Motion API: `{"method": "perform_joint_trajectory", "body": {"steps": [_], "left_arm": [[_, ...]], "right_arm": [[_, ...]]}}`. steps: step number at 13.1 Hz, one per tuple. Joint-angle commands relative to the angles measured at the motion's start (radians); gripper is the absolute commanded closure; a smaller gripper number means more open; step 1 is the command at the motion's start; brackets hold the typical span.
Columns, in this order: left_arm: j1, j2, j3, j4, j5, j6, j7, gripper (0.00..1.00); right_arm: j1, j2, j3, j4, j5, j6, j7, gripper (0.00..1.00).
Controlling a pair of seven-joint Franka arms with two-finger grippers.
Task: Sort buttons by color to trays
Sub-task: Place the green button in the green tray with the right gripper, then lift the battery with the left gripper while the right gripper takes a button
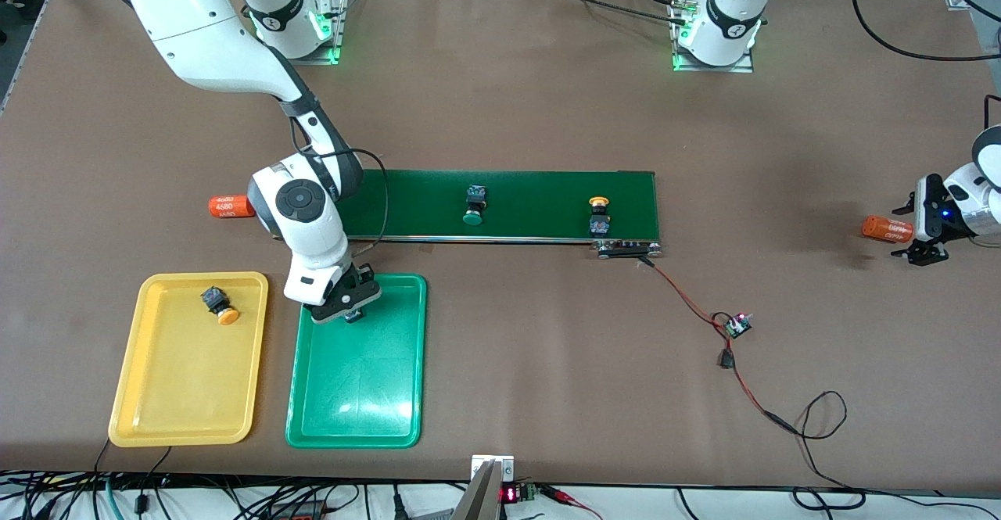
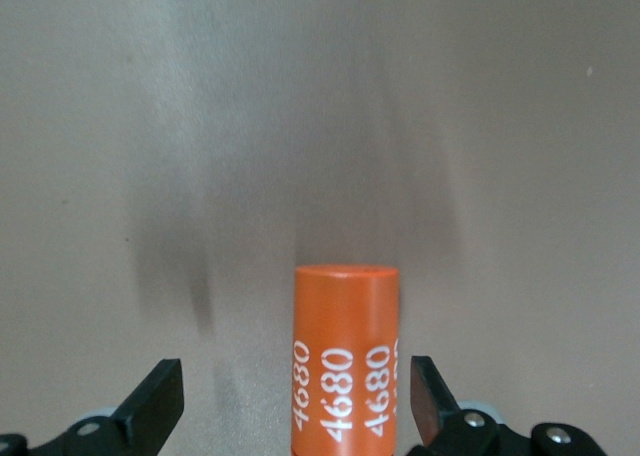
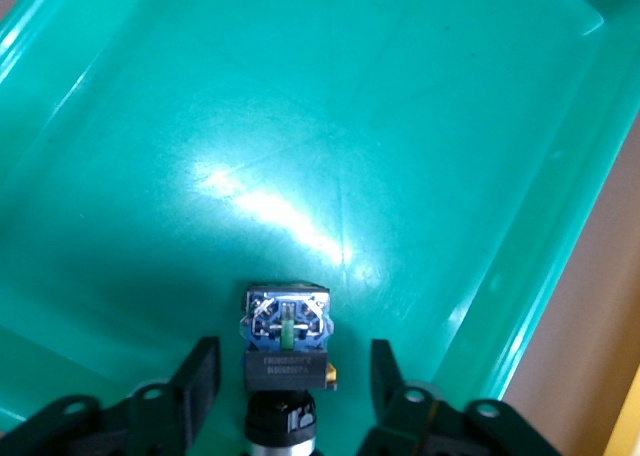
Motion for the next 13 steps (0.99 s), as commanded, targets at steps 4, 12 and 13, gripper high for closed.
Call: {"method": "perform_joint_trajectory", "body": {"steps": [4, 12, 13], "left_arm": [[0.069, 0.007, -0.013, -0.038, 0.026, 0.008, 0.034, 0.00], [0.068, 0.000, -0.014, -0.055, 0.017, 0.008, 0.041, 0.85], [0.066, -0.002, -0.016, -0.055, 0.007, 0.010, 0.038, 0.92]], "right_arm": [[0.018, -0.070, -0.001, -0.051, 0.000, -0.045, 0.130, 0.00], [0.096, -0.210, 0.025, -0.048, 0.272, -0.383, 0.264, 0.00], [0.102, -0.221, 0.025, -0.048, 0.301, -0.400, 0.267, 0.00]]}}
